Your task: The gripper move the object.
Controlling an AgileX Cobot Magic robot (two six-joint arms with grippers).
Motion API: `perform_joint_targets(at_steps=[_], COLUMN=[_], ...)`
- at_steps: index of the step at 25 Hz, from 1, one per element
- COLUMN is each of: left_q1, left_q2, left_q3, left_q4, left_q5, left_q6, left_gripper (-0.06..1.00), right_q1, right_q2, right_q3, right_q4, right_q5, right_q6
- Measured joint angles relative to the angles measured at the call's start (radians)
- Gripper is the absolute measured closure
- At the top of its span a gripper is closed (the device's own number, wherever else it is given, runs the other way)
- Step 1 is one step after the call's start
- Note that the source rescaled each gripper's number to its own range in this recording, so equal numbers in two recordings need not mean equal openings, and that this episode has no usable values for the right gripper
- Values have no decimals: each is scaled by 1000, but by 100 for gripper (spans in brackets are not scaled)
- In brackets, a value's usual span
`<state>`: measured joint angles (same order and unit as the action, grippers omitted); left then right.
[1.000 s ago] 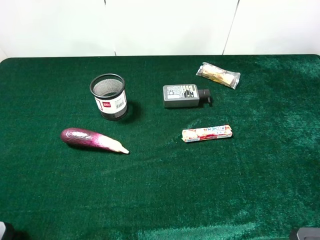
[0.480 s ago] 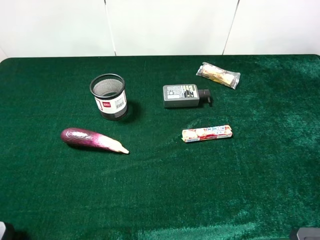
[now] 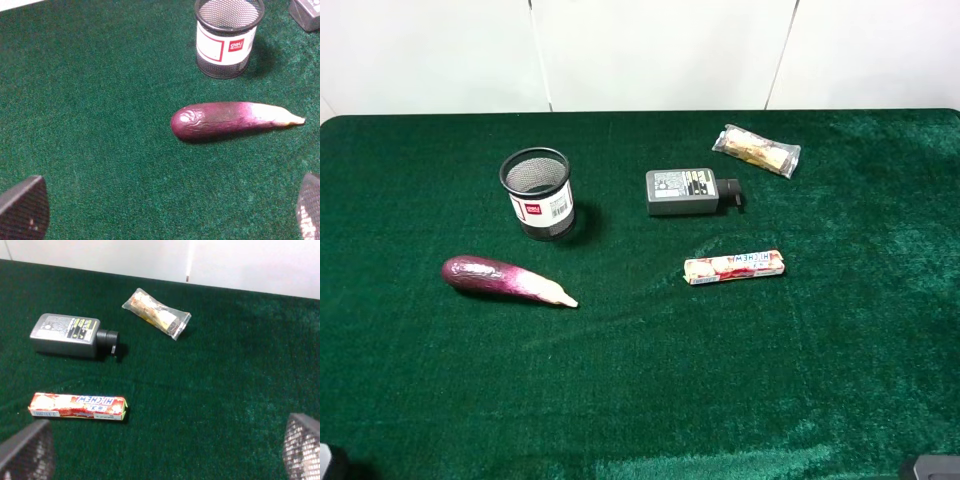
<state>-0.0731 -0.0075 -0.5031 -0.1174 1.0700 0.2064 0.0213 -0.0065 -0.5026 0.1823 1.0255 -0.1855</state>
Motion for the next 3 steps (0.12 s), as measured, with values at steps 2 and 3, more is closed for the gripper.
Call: perform_joint_targets(at_steps=[2, 3], left_q1=[0, 0], left_q2=[0, 0], left_q3=[0, 0], left_q4=[0, 0], left_q5=[0, 0], left_q6=[0, 0], left_gripper=[-6, -6], right_q1=[0, 0], right_q2=[0, 0], right_q3=[0, 0], right_q4=[0, 0], right_q5=[0, 0], right_q6=[0, 0])
